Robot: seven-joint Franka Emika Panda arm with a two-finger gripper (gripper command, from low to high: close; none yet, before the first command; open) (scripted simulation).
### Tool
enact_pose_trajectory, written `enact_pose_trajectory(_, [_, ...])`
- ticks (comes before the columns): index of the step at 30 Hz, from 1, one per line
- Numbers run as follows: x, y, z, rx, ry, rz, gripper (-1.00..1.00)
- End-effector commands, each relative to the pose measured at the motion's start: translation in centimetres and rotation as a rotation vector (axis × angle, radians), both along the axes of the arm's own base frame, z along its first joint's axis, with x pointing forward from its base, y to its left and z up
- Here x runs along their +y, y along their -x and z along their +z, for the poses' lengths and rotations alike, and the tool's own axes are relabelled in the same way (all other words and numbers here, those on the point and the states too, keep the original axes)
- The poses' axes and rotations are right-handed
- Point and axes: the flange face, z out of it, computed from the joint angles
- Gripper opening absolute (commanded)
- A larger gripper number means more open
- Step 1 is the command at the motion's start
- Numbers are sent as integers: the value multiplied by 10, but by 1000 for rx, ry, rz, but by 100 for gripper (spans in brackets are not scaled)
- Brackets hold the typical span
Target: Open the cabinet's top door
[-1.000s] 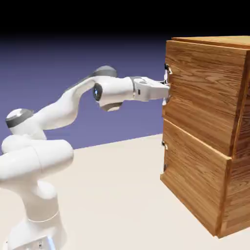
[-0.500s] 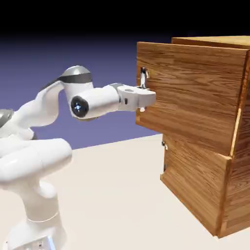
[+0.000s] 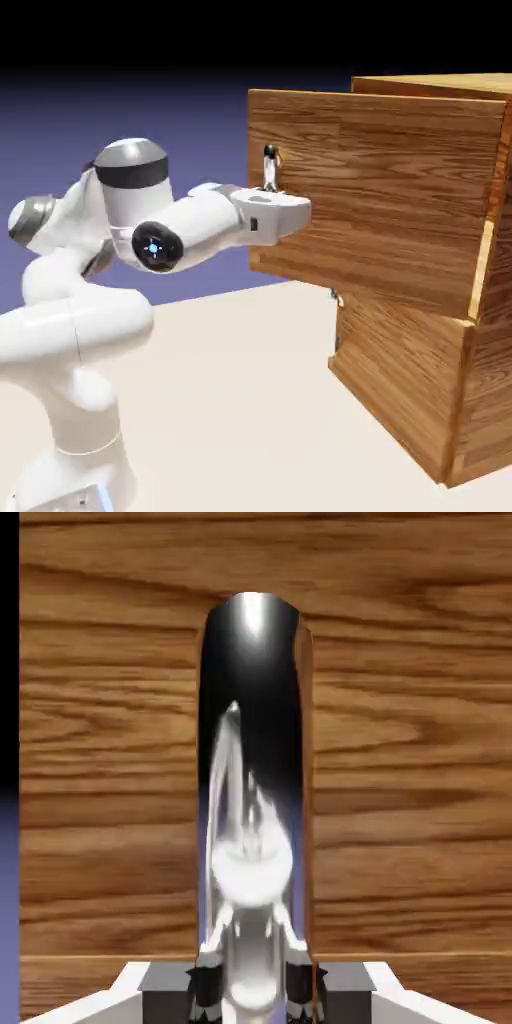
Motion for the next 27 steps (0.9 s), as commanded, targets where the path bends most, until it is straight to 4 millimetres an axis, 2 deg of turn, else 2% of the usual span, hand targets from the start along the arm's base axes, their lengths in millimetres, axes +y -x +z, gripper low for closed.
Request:
enact_pose_trajectory(1, [-5, 3, 0, 0, 0, 15, -100])
enact_pose_trajectory(14, [-86, 32, 0, 0, 0, 252, -100])
enact_pose_trajectory(27, [-173, 42, 0, 0, 0, 493, -100])
